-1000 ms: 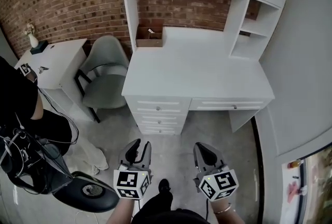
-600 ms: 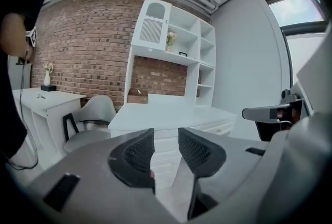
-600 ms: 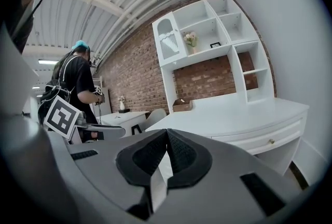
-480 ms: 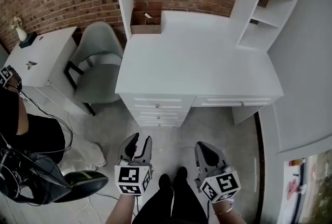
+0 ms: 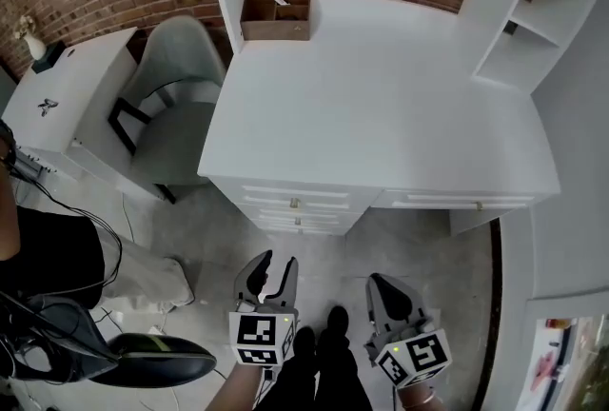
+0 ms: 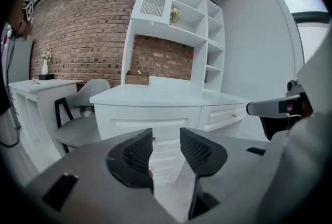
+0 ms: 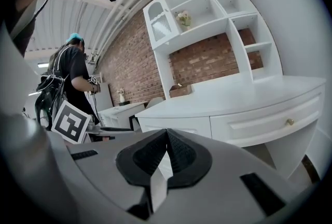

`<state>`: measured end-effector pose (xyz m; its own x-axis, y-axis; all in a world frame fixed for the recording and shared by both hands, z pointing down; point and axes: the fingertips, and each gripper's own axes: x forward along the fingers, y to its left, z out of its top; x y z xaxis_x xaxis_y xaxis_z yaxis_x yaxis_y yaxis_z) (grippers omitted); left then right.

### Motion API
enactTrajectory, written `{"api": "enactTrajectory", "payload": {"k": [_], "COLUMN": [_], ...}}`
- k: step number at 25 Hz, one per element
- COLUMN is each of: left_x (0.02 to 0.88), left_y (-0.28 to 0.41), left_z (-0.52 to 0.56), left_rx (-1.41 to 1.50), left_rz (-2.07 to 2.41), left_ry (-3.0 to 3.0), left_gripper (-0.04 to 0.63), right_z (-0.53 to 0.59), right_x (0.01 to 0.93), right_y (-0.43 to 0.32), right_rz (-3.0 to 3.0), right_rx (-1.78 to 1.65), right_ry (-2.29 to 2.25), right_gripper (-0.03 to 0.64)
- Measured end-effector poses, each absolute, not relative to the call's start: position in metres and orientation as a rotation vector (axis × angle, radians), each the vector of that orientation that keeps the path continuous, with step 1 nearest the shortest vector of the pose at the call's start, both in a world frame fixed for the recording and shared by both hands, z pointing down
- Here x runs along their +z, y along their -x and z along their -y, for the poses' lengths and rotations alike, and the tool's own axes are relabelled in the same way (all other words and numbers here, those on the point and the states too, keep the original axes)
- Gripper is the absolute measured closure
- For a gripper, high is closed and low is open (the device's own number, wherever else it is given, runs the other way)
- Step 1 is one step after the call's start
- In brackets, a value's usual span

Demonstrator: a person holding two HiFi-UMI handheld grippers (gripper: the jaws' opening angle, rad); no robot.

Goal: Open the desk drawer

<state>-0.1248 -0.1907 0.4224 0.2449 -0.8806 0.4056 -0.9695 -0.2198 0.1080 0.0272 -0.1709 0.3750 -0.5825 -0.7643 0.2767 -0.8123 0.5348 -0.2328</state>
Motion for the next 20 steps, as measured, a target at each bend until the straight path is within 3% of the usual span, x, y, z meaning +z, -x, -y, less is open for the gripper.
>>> {"api": "enactTrajectory", "payload": {"k": [20], "left_x": [0.72], "left_y": [0.123], "left_z": [0.287], "left_rx": [0.451], "left_rz": [1.791], "left_ry": [-2.06], "left_gripper": [0.434], "right_z": [0.231], "right_x": [0.626], "right_y": [-0.043], "right_rz": [2.628], "right_rx": [0.53], "right_ry": [-1.314], "right_gripper": [0.612]}}
